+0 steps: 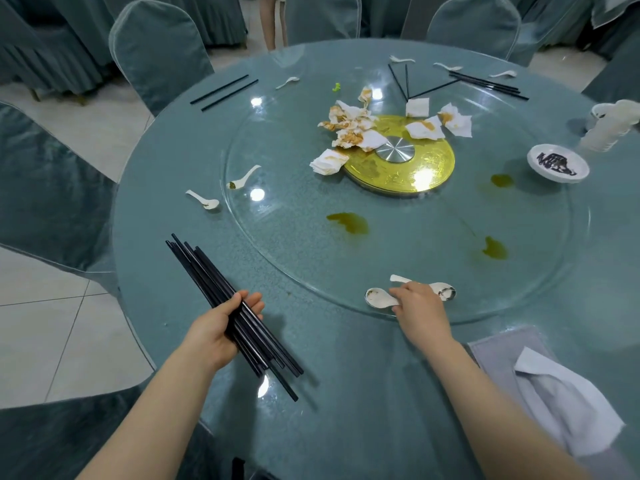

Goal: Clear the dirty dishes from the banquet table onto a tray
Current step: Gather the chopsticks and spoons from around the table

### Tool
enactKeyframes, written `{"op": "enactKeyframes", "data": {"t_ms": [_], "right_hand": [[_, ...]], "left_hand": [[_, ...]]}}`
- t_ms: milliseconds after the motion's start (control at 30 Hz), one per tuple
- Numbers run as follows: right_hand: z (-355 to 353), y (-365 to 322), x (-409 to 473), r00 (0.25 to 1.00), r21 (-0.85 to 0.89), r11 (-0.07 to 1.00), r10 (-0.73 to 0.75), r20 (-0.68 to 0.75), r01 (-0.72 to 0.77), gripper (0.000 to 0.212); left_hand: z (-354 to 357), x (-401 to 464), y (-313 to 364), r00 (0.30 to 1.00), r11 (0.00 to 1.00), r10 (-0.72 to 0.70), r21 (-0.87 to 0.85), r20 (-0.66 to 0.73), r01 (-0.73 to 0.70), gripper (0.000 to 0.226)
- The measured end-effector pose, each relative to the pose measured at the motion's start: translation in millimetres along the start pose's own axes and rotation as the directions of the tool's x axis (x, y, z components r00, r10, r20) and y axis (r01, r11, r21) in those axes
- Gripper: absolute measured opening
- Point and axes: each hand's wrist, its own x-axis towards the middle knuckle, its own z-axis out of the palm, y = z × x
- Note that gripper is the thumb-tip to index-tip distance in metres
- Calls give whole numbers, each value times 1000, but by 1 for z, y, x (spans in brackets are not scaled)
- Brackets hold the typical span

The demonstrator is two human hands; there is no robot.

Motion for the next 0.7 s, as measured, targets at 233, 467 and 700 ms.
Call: {"op": "enactKeyframes", "data": {"t_ms": [233,467,700], "right_hand": [[5,6,-10,984,116,982,159,-82,-149,21],[-1,0,8,993,68,993,102,-60,-98,14],[-2,-6,10,1000,38,999,5,-1,-5,18]], "left_hand": [[-2,-1,-3,1000,1000,0,23,23,-1,16],[-7,-4,-7,1000,999,-9,33,13,9,16],[-12,-5,-5,1000,999,-7,40,-1,7,16]]}}
